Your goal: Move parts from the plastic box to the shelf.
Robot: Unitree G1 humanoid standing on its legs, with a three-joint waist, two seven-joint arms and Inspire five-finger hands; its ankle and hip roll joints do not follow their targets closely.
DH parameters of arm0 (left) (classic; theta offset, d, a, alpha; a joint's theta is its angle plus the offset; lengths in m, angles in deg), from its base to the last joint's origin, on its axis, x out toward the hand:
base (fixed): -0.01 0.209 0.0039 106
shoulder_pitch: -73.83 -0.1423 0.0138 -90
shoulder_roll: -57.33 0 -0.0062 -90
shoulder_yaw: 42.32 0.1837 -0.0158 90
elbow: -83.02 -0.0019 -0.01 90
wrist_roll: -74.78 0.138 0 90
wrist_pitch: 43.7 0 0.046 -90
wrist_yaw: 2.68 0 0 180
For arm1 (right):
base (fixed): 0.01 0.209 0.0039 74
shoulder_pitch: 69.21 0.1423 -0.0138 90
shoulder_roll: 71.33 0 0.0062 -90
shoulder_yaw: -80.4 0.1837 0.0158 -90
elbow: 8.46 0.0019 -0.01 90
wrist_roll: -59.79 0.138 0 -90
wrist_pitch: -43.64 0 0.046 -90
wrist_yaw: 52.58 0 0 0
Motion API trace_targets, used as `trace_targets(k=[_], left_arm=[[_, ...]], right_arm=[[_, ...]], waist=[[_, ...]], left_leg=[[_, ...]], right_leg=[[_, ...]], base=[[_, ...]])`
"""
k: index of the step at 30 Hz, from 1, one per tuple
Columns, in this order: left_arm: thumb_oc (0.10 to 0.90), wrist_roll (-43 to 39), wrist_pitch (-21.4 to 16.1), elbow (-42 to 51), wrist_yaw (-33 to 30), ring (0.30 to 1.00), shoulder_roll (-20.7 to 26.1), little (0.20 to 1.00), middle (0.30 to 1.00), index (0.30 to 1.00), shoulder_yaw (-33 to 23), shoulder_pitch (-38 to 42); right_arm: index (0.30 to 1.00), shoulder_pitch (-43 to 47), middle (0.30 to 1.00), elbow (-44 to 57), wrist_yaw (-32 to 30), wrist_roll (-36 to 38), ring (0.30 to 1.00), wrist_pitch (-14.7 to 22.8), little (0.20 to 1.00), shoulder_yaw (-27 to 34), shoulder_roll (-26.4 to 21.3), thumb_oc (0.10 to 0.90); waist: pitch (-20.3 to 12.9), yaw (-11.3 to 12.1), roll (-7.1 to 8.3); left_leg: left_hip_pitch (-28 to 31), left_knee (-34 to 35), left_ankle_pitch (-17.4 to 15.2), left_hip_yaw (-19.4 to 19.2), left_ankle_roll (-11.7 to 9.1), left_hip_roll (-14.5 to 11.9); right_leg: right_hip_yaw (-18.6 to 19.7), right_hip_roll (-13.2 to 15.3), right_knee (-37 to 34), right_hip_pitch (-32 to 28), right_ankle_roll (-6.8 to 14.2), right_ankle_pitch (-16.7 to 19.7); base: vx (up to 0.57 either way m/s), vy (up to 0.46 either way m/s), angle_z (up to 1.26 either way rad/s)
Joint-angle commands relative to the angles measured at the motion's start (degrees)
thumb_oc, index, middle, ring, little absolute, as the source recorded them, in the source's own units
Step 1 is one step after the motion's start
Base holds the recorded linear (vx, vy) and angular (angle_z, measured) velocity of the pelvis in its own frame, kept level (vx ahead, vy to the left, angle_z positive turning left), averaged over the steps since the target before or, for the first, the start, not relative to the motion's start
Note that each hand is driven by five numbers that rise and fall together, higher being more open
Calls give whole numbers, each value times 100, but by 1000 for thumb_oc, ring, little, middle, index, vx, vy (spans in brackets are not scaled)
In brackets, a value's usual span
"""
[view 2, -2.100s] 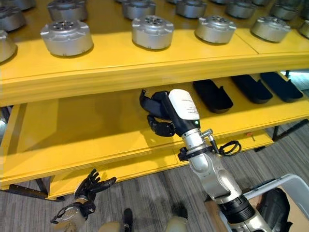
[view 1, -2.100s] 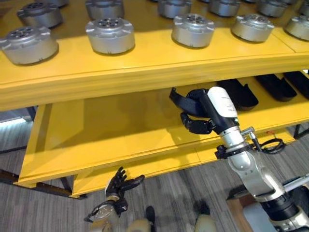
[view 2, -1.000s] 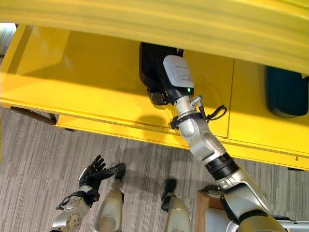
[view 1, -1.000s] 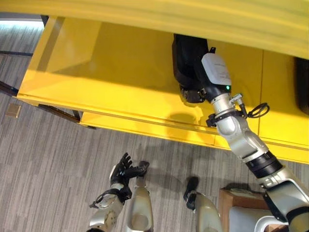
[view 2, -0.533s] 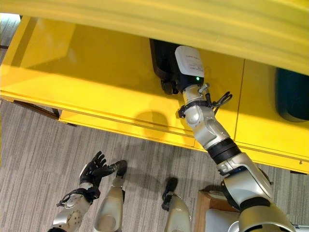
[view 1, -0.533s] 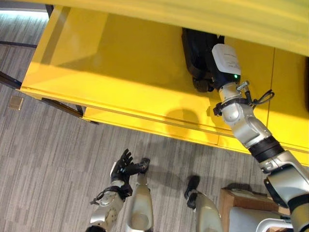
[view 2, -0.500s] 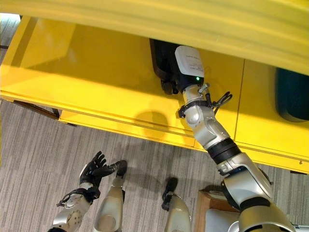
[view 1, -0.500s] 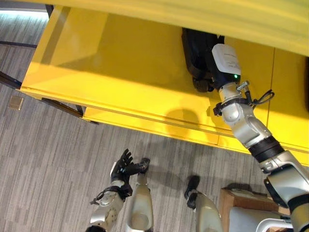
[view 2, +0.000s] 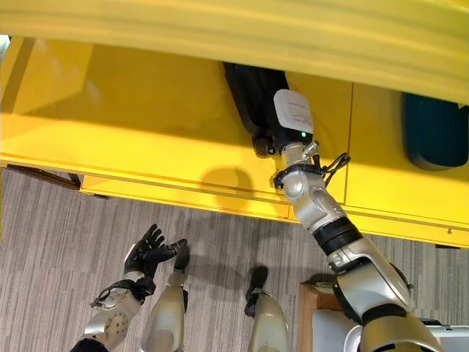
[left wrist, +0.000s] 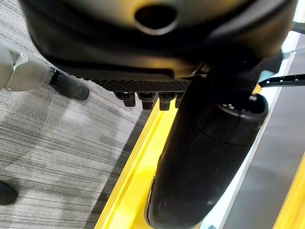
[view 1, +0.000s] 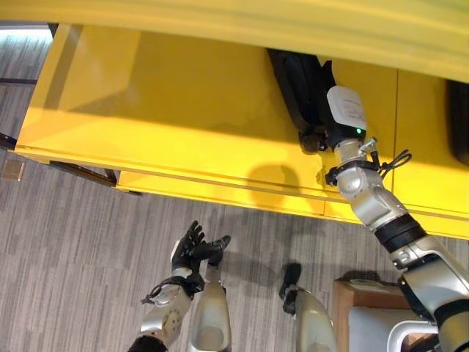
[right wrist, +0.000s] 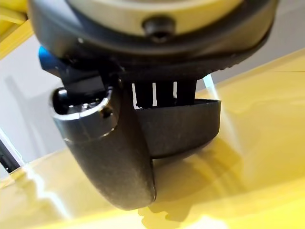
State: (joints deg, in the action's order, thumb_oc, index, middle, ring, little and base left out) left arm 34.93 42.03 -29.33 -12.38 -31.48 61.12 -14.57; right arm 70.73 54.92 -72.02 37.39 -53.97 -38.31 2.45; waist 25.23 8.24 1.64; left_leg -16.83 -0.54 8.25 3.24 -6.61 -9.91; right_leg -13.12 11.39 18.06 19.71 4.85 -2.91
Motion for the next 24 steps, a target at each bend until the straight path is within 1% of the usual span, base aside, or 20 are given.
trace_targets(k=[1,9,15,18,24], left_arm=[[900,-18,-471,582,32,1000,213,1000,1000,1000,107,-78],[900,25,-464,571,33,1000,184,1000,1000,1000,106,-80],[900,40,-452,562,-27,1000,149,1000,1000,1000,94,-66],[900,45,-442,564,-41,1000,145,1000,1000,1000,109,-55],[900,64,-440,545,-124,1000,94,1000,1000,1000,153,-15]], right_arm=[[300,144,300,313,-31,-76,300,11,300,128,-255,400],[300,-149,300,437,-157,-259,300,-49,300,344,-183,400],[300,-422,300,595,-468,-246,300,-142,300,747,-63,400],[300,-479,300,629,-560,-229,300,-155,300,847,-18,400],[300,-706,300,610,-875,-179,300,-244,300,1126,225,400]], waist=[[13,23,50],[27,-41,24],[42,-84,-7],[47,-88,-17],[55,-119,-58]], left_leg=[[388,63,-110,-64,-1,-388],[399,53,-122,-83,-1,-400],[412,84,-122,-94,7,-401],[416,88,-132,-98,13,-400],[403,100,-139,-99,30,-375]], right_leg=[[270,384,-356,-103,184,814],[301,374,-308,-61,191,814],[306,380,-273,-17,205,821],[313,387,-273,-13,206,817],[332,404,-270,4,218,825]], base=[[0,0,0],[0,0,0],[0,0,0],[3,3,-6],[2,3,-2]])
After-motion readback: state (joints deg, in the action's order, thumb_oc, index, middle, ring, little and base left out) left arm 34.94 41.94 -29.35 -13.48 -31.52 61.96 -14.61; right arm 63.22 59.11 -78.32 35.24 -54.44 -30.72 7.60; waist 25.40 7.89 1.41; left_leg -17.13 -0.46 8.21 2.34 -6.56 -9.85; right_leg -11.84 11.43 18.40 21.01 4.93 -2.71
